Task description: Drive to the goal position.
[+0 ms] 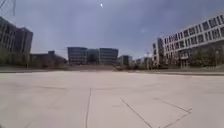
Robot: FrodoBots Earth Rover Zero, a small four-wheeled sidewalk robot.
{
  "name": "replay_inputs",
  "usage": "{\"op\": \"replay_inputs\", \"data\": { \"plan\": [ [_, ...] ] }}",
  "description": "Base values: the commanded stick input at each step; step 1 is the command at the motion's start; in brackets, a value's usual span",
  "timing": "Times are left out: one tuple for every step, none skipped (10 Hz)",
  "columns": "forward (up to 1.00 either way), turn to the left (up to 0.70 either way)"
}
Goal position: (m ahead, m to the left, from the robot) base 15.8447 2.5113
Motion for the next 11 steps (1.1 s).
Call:
{"op": "replay_inputs", "data": {
  "plan": [
    [0.7, 0.0],
    [0.7, 0.0],
    [0.7, 0.0],
    [0.7, 0.0],
    [0.7, 0.0],
    [0.7, 0.0],
    [0.7, 0.0],
    [0.7, 0.0],
    [0.7, 0.0],
    [0.7, 0.0],
    [0.7, 0.0]
  ]
}}
